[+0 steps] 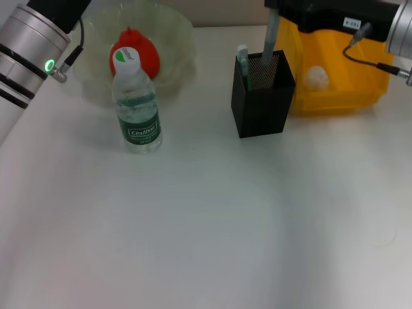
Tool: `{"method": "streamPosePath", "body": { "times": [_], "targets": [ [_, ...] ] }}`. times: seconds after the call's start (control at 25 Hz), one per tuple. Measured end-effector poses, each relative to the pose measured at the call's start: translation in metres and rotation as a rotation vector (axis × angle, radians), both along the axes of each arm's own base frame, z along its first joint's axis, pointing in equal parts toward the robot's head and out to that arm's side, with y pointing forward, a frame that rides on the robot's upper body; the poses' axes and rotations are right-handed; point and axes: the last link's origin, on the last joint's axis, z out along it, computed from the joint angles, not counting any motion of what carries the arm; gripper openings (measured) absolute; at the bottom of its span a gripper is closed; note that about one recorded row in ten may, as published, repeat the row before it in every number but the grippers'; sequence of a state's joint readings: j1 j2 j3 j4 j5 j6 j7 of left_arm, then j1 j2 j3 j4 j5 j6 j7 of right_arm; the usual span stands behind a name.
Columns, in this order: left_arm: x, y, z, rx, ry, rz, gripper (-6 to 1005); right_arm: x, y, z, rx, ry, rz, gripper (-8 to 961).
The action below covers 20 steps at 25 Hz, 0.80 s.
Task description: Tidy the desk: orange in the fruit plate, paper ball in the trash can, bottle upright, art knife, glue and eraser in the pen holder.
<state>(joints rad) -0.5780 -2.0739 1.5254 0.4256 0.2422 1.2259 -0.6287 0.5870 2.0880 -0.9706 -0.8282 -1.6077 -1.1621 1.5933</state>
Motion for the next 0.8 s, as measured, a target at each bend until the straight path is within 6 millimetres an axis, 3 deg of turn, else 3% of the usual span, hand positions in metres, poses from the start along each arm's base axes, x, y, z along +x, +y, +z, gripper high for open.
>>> {"method": "streamPosePath", "body": {
  "times": [0.44, 0.8],
  "targets": [
    [0.007, -0.002, 0.0, 0.076, 0.064, -0.047, 833, 0.018, -0.004, -0.007, 0.092, 0.079, 0.013, 145],
    [0.015, -0.005, 0.001, 0.145, 0.114, -0.103, 833, 0.037, -0.012, -0.024, 0.092, 0.058, -0.015, 153]
  ]
}}
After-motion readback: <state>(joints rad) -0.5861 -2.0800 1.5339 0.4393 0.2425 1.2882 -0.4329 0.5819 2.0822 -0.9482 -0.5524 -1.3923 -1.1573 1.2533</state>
